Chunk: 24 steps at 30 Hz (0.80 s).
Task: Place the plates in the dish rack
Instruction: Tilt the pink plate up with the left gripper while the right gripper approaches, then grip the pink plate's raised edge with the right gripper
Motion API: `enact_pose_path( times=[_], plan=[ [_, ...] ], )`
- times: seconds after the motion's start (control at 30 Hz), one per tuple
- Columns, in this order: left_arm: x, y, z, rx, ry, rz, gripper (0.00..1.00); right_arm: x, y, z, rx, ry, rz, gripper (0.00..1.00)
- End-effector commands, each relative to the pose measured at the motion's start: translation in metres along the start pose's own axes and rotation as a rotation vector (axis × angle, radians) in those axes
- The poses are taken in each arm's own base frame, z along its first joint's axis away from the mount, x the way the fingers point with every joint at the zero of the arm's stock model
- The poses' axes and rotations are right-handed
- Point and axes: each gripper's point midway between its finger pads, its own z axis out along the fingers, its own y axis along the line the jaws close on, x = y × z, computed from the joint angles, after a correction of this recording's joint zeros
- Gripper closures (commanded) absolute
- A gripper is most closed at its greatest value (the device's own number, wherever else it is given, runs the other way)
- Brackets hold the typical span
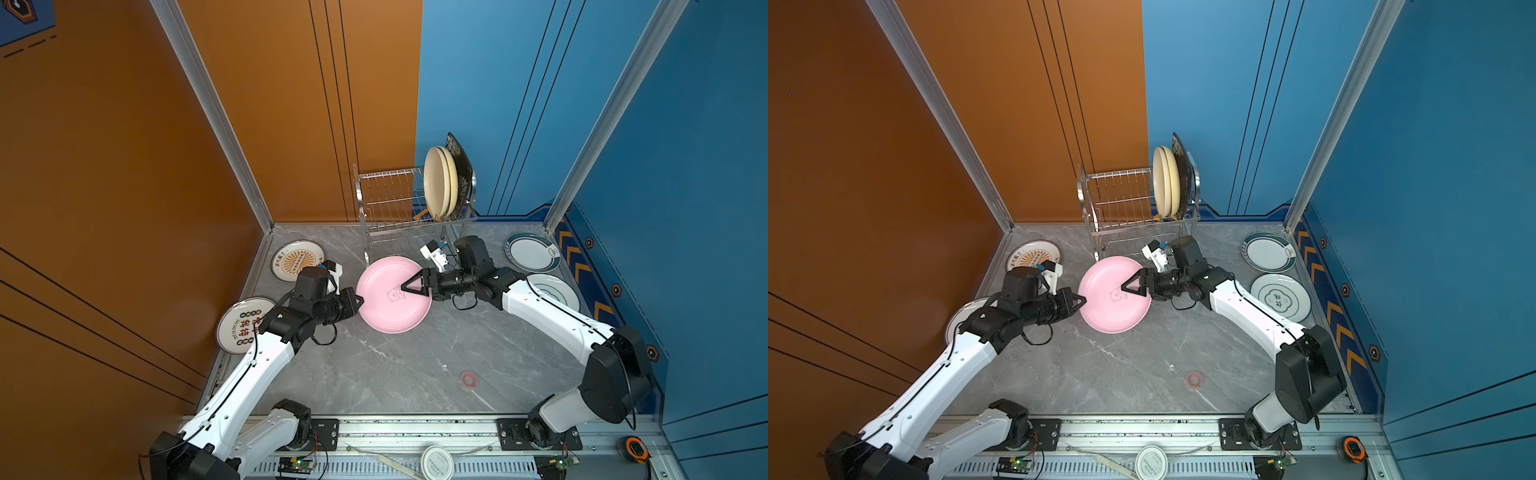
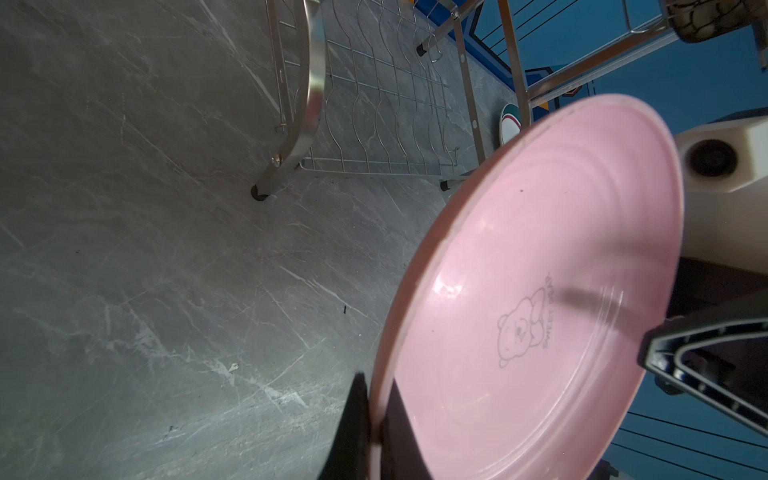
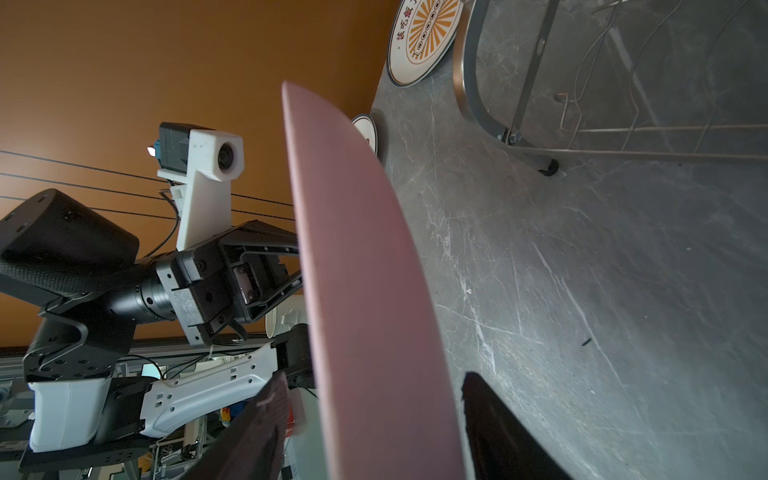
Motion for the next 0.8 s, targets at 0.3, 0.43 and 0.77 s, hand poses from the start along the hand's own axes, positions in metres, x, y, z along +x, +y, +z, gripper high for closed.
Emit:
enact_pose_path(
  times=[0.3, 0.43, 0.77],
  plan=[
    [-0.009, -0.022, 0.000, 0.084, -0.010, 0.039, 1.00, 0.002, -0.001, 0.006, -0.045, 0.026, 0.014, 0.65],
    [-0.011, -0.021, 0.001, 0.076, -0.015, 0.037, 1.00, 0.000, -0.002, 0.004, -0.042, 0.020, 0.021, 0.81],
    [-0.026, -0.008, -0.008, 0.039, -0.077, 0.008, 0.59, -0.012, -0.008, -0.016, 0.058, -0.060, 0.007, 0.95]
  ],
)
